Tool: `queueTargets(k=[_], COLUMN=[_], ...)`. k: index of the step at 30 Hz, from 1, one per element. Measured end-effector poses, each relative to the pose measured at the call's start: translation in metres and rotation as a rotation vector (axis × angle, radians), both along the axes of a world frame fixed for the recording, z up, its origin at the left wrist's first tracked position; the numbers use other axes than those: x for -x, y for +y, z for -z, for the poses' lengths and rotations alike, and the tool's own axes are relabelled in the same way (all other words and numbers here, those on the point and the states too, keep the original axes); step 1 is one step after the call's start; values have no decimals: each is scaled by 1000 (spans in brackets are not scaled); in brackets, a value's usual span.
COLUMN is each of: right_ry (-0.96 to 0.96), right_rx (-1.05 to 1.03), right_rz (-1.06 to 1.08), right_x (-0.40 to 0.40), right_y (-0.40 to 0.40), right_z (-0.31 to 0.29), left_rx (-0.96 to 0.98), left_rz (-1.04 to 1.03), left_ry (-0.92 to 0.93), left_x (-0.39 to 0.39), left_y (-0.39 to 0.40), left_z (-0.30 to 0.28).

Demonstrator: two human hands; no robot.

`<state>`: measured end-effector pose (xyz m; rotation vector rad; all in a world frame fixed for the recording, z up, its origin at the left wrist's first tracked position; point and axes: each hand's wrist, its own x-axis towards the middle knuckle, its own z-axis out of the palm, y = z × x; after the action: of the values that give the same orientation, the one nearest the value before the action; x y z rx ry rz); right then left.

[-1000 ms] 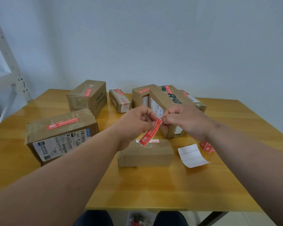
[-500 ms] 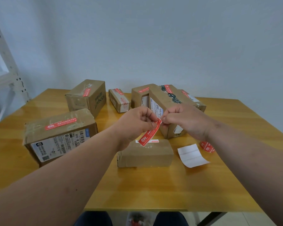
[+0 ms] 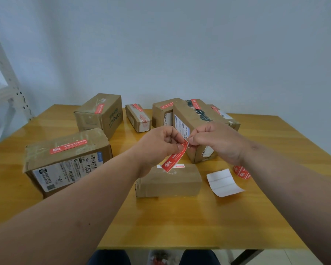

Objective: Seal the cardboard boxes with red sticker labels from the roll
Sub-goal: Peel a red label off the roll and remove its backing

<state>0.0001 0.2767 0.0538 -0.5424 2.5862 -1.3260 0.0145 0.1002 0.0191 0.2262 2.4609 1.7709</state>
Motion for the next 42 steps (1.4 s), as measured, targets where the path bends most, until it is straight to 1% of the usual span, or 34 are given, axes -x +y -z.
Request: queueTargets(k=[3,10,19,25,33,37,39,42], right_ry=[15,13,59,75,7,53,70,86], right_rx=[-37,-54,-127,-210,-553,-910,-1052,-1109], right_rz=[-4,4,32,54,128,203,239,293], right_x=[0,2,2,6,18,22,24,26], right_y=[0,0,-4,5,36,47,51,56], right_z=[0,2,1,2,20,32,34,34], left_rx=[3,3,-26,-14,-96,-90,-86,-67], left_rz=[1,-5,-79,-124,-264,-302,-303,-271], left_ry=[-3,-20,-26,-77,-109,-94,-87,-79], left_x=[0,0,1,4,8,8,8,6], left_y=[0,1,4,0,-8,-6,-5,-4], left_z=[0,2,-3,-2,3,4,3,3])
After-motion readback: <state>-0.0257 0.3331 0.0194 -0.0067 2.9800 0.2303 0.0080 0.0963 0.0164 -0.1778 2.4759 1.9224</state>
